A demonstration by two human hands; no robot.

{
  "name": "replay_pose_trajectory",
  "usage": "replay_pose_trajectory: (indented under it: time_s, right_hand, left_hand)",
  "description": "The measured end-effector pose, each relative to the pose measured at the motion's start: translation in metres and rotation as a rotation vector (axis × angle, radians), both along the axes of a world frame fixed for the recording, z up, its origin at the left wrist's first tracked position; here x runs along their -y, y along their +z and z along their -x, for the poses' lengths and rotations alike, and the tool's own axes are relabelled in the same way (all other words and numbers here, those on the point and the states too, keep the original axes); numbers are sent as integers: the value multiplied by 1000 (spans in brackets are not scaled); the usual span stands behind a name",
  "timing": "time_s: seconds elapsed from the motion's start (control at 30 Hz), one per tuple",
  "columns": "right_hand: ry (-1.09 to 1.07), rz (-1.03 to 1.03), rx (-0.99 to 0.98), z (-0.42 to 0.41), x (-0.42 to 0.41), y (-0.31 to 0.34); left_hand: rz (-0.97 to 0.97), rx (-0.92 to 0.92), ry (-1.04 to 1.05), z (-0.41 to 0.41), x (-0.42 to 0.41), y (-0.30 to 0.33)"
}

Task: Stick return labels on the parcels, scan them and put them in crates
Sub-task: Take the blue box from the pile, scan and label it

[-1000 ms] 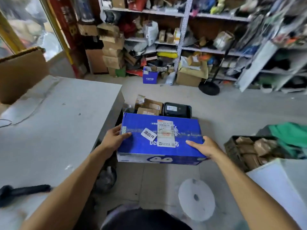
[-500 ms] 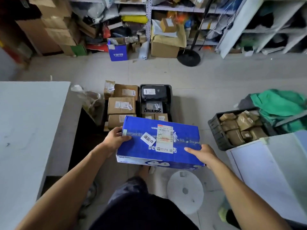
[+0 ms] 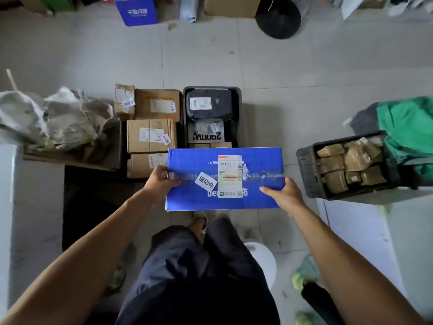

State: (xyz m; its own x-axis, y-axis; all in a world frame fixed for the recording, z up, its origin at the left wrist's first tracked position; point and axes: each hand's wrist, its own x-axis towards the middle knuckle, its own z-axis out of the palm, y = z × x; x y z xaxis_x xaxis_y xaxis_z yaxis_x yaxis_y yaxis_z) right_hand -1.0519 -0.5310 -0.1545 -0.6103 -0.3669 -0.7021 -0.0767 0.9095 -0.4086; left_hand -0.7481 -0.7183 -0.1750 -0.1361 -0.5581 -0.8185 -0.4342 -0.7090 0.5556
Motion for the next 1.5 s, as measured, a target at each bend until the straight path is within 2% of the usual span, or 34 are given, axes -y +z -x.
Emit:
replay_pose_trajectory:
  time_s: [0.23,0.53,0.67,0.77,0.9,1.03,1.1,1.27,1.5]
  right_hand:
    - [-36,-44,70,47,82,-101]
    - [59,-46,102,124,211,-337]
    - [56,-33,72,140,243,-400]
    - [69,-10,36,147,247,-416]
    - [94,7,27,146,245,-417]
    - [141,20,30,154,268,-411]
    - [234,24,31,159,286,-407]
    - [555,17,98,156,334,-405]
    - [968,71,38,102,399,-418]
  left_hand:
    - [-17,33,-9,54,85,-88]
    - [-10,110,101,116,181,-306]
    - [64,131,97,138,212,-375]
    - [104,157,85,142,229,-396]
    - [116,123,71,136,227,-391]
    - [73,192,122,131,190,-376]
    - [-4,154,169,127,157,-370]
    - [-310,9,585,118,68,-372]
    - [-408,22,946,131,18,-379]
